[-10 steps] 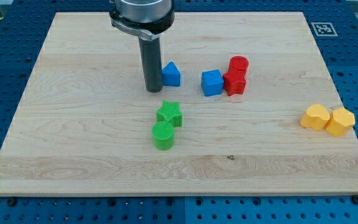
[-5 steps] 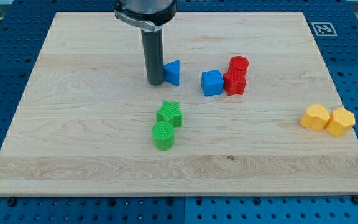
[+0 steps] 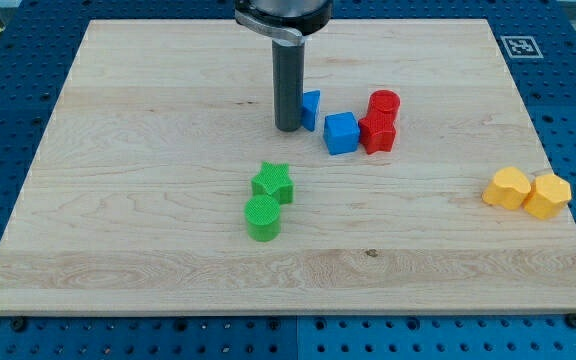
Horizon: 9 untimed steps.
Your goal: Push the triangle into the blue cube
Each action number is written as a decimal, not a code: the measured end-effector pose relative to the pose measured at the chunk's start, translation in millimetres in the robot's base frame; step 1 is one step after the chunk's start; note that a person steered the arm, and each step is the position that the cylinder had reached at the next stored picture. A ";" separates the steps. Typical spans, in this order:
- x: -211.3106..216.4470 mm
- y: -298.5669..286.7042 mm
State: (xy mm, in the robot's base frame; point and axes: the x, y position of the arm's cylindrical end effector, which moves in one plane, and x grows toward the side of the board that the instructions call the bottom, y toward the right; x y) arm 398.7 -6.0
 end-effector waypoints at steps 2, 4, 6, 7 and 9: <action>-0.1 0.0; -17.3 9.2; -17.3 18.9; -17.3 33.0; -44.6 22.0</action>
State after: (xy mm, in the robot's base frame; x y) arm 354.2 16.0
